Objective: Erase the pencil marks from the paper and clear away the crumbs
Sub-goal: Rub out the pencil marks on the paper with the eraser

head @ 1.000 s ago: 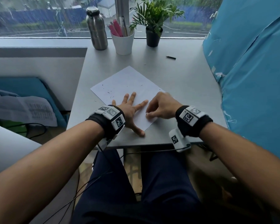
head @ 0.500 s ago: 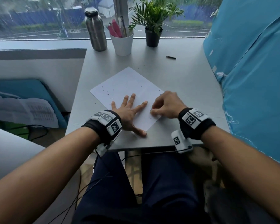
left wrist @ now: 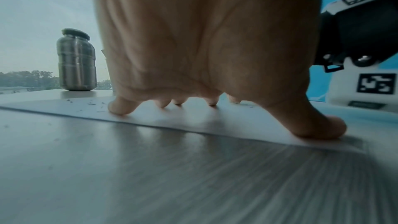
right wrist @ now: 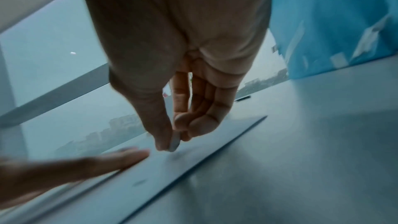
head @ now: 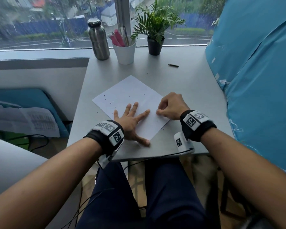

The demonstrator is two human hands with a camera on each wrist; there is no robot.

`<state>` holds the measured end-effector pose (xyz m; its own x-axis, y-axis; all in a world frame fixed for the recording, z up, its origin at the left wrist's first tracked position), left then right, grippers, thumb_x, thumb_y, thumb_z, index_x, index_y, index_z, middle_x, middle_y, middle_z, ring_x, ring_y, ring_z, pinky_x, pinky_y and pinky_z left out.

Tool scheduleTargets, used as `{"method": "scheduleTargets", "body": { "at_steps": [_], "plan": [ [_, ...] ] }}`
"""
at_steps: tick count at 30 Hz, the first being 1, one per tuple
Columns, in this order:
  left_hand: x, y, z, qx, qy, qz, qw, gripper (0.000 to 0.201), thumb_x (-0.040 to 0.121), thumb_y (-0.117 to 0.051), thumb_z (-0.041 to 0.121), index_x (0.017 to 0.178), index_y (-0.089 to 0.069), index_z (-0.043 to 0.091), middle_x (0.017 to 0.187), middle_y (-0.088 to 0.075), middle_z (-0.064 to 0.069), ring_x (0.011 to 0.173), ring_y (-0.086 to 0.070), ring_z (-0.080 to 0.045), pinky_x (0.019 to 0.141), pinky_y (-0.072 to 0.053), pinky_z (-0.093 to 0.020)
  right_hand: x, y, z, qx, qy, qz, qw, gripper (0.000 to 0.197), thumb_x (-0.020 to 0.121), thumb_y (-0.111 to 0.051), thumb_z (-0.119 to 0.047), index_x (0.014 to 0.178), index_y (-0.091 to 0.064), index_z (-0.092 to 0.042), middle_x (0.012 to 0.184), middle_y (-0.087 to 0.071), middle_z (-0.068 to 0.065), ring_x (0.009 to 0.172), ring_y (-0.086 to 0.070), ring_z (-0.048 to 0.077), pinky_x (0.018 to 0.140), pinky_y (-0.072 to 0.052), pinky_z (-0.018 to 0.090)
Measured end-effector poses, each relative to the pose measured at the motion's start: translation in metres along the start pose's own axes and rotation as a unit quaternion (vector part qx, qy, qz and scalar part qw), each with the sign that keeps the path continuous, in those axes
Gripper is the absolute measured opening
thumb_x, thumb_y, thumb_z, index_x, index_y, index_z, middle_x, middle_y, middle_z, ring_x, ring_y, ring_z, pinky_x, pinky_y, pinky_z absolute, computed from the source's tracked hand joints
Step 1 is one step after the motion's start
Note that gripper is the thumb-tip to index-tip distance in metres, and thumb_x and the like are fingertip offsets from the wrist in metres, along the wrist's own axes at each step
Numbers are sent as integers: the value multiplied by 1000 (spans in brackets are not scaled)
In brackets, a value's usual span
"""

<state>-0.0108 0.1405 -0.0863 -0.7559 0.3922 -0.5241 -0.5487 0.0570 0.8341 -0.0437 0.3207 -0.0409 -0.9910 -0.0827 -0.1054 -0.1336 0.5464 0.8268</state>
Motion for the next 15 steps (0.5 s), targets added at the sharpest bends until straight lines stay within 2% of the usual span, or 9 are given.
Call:
{"method": "scheduleTargets", "body": {
  "at_steps": [4, 6, 8, 10, 12, 13, 15],
  "plan": [
    [0, 7, -1, 9, -12, 19, 1000, 128, 52, -68, 85, 150, 7, 51, 160, 26, 0, 148, 22, -26, 111, 8, -69, 4, 15, 22, -13, -41, 8, 999, 12, 71, -80, -24, 79, -77, -15, 74, -69, -2, 68, -60, 8, 61, -42, 14],
    [1, 15, 4, 28, -15, 54, 998, 116, 57, -68, 82, 151, -10, 46, 163, 6, -6, 150, 8, -28, 112, 4, -69, 2, 12, 25, -14, -39, 2, 999, 10, 73, -78, -23, 79, -76, -15, 75, -68, -2, 71, -59, 10, 66, -42, 18],
    [5, 26, 13, 33, -26, 100, 994, 101, 59, -71, 78, 142, -32, 36, 152, -25, -9, 146, -15, -26, 112, -3, -69, 4, 9, 24, -18, -29, 6, 999, 9, 74, -75, -21, 78, -75, -14, 75, -66, -3, 76, -59, 12, 69, -43, 19],
    [11, 36, 22, 4, -43, 135, 990, 86, 61, -76, 71, 128, -45, 28, 136, -41, -3, 134, -35, -23, 113, -12, -64, 6, 7, 21, -30, -19, 10, 999, 8, 74, -74, -20, 78, -75, -12, 75, -64, -4, 79, -58, 14, 71, -46, 21],
    [20, 39, 26, -46, -64, 145, 986, 80, 61, -81, 63, 123, -48, 26, 134, -43, 1, 128, -42, -21, 112, -25, -55, 7, 7, 20, -36, -17, 7, 999, 7, 74, -74, -19, 77, -74, -13, 74, -63, -5, 79, -58, 14, 73, -47, 22],
    [24, 40, 27, -66, -74, 138, 986, 83, 60, -83, 61, 127, -47, 28, 141, -40, 1, 132, -39, -22, 111, -28, -53, 7, 7, 20, -38, -17, 5, 999, 7, 74, -74, -20, 78, -74, -13, 73, -61, -5, 79, -58, 14, 72, -48, 22],
    [32, 38, 27, -76, -74, 103, 989, 97, 61, -85, 57, 143, -38, 35, 158, -21, -3, 147, -18, -23, 115, -19, -59, 7, 9, 21, -37, -21, -1, 999, 7, 74, -75, -21, 78, -74, -15, 72, -59, -7, 77, -58, 13, 72, -48, 23]
  ]
}}
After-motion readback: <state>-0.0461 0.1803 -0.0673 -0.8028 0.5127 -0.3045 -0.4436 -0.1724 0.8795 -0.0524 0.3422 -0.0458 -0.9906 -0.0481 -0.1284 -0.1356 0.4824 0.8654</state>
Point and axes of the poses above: each hand's wrist, its own x-axis towards the middle knuckle, its own y-axis out of the back of the hand, z = x × y, the point moved 5 cm from there along x, towards the middle knuckle
